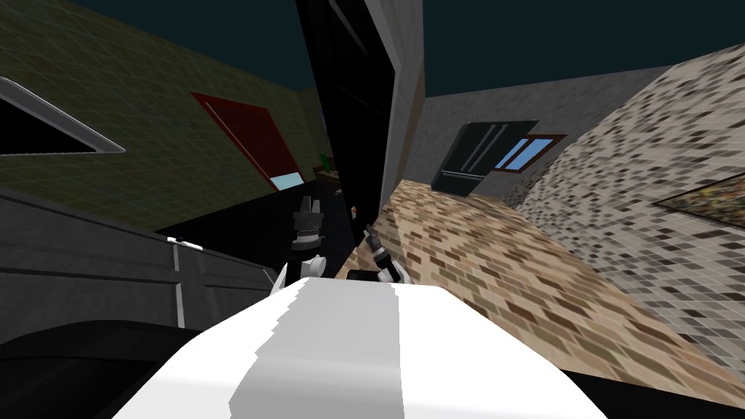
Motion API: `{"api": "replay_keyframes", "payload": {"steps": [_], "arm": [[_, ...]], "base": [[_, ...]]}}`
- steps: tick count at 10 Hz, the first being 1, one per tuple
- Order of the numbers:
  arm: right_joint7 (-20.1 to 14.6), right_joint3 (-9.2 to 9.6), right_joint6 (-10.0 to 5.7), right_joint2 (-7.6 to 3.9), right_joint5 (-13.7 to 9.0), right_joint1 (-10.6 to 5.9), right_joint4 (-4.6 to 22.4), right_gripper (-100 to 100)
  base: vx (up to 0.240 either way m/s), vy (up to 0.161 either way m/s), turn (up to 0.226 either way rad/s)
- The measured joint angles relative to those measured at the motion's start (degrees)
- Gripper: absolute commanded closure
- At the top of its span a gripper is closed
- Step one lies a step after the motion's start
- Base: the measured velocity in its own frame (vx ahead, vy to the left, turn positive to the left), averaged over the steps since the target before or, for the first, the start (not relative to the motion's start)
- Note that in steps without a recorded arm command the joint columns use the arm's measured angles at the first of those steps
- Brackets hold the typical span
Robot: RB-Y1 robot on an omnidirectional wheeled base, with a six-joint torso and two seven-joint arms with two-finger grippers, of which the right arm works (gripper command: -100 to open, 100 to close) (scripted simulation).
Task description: Push the door open
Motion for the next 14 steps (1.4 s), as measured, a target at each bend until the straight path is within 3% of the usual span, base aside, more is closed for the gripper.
{"api": "replay_keyframes", "payload": {"steps": [14], "arm": [[-2.92, 14.98, -5.69, -0.65, -1.11, -8.02, 20.14, -100]], "base": [[0.173, -0.031, 0.019]]}}
